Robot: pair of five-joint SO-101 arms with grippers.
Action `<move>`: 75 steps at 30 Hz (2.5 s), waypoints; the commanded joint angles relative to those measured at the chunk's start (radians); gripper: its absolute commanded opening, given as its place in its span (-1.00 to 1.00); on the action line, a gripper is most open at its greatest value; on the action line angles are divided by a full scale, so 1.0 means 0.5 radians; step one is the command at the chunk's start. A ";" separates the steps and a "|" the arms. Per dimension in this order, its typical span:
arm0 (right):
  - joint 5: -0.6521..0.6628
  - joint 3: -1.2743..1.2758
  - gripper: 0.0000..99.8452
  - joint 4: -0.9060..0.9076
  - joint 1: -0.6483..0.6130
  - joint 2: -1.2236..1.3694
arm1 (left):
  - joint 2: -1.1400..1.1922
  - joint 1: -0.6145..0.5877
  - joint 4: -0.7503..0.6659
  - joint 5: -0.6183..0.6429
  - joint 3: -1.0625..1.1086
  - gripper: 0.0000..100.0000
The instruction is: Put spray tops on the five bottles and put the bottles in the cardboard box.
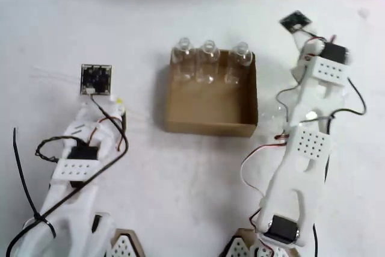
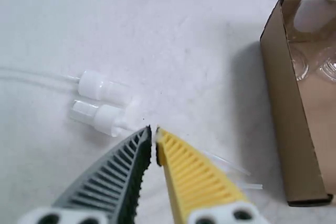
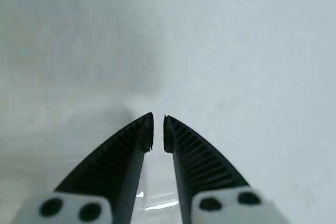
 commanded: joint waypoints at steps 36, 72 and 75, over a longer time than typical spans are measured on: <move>1.485 2.848 -0.95 0.130 -0.275 -2.368 | -0.026 0.048 -0.006 -0.021 -0.012 -0.95; 1.448 3.360 -0.47 -0.827 -0.551 -2.027 | -0.026 0.051 -0.006 -0.021 -0.015 -0.95; 1.445 3.357 -0.47 -0.836 -0.545 -2.012 | -0.026 0.051 -0.006 -0.021 -0.015 -0.95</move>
